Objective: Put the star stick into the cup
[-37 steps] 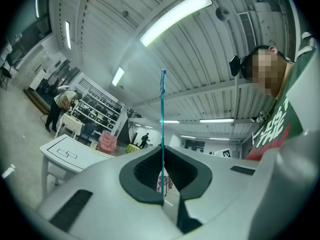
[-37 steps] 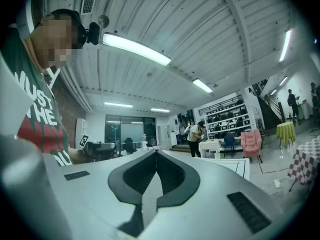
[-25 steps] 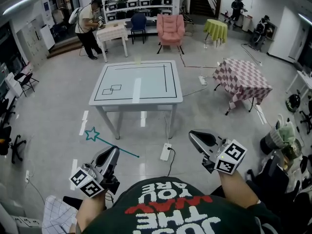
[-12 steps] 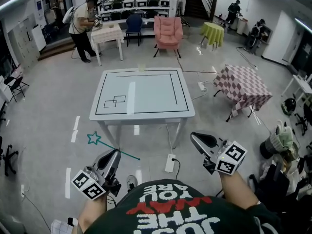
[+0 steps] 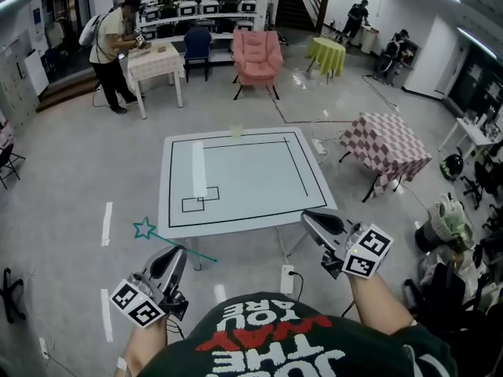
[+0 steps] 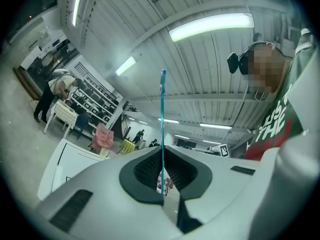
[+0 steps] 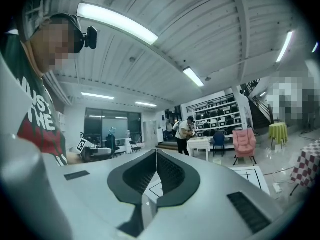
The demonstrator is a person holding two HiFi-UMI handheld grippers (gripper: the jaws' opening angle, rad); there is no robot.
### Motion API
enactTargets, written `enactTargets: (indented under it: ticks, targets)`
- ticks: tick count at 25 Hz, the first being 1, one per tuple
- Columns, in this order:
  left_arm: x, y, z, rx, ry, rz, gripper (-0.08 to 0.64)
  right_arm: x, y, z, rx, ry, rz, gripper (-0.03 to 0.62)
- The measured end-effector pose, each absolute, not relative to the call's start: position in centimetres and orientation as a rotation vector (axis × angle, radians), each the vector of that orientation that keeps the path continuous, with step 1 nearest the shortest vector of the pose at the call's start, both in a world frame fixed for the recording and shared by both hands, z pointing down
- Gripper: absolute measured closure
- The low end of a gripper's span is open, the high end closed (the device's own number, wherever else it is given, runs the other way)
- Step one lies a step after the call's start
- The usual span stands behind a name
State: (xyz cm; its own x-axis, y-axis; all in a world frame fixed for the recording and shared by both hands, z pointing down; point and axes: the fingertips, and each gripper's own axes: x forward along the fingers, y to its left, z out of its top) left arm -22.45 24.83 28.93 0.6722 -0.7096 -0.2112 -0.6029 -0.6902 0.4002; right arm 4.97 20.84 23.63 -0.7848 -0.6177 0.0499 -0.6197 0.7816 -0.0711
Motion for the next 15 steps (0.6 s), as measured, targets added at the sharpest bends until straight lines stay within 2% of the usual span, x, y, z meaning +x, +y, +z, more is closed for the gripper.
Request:
enactTargets:
  ticks: [15]
  targets:
    - [-26.0,14.1,29.5,2.550,-1.065,-0.472,0.541,3.5,9.5,24.4,1.079,-2.940,0.192,0.558]
